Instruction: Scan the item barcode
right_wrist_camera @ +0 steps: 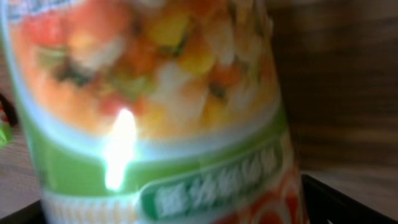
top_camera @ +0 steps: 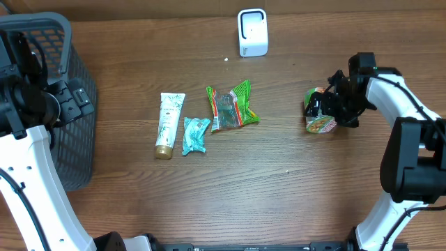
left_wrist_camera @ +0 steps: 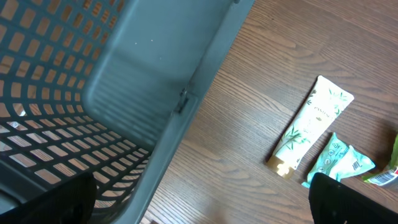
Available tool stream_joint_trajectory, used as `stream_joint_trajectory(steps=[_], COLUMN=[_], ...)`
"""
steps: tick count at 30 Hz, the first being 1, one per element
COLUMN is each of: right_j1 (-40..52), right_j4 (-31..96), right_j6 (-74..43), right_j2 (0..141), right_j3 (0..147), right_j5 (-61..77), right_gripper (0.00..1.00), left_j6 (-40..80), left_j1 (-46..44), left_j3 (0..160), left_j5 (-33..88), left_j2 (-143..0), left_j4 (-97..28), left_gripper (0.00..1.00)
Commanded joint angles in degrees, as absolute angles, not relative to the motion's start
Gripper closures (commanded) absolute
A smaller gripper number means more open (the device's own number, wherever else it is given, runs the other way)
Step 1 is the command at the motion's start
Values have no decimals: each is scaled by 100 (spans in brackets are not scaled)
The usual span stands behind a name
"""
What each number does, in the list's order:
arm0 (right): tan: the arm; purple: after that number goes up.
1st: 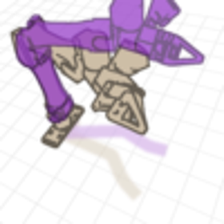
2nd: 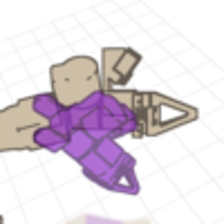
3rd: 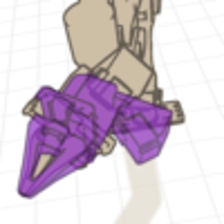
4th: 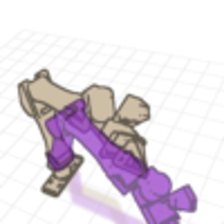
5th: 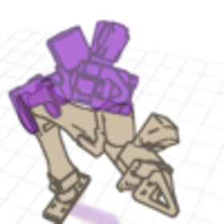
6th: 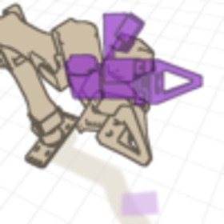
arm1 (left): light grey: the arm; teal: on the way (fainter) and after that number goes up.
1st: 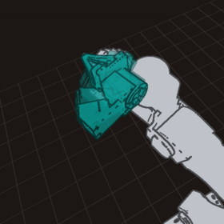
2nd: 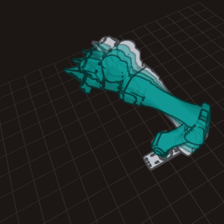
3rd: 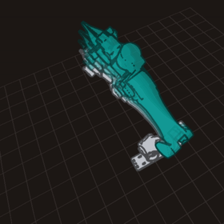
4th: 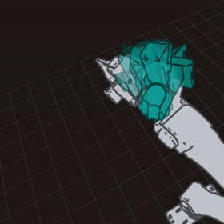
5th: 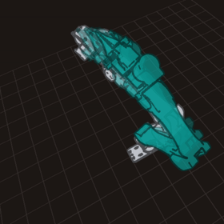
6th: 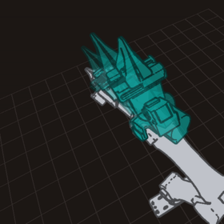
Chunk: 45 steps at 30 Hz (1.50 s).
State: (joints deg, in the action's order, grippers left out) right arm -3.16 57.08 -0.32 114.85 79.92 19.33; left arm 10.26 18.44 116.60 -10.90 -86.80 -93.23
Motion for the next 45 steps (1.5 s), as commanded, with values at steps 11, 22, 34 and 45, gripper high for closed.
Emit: stream_joint_trajectory(steps=[11,22,34,45], right_j1=[40,829,1608,2392], right_j4=[7048,7336,7323,7028], right_j6=[429,123,-329,-475], right_j2=[11478,11480,11476,11476], right_j3=[9598,9408,9424,9441], right_j5=[1505,242,611,650], right_gripper=[0,5,34,39], left_j6=[917,919,917,917], left_j1=[1872,1872,1872,1872], left_j3=[11662,11662,11662,11662], left_j5=[-1063,-1063,-1063,-1063], left_j2=[-8689,-8689,-8689,-8689], left_j4=[-9314,-9314,-9314,-9314], left_gripper=[0,0,0,0])
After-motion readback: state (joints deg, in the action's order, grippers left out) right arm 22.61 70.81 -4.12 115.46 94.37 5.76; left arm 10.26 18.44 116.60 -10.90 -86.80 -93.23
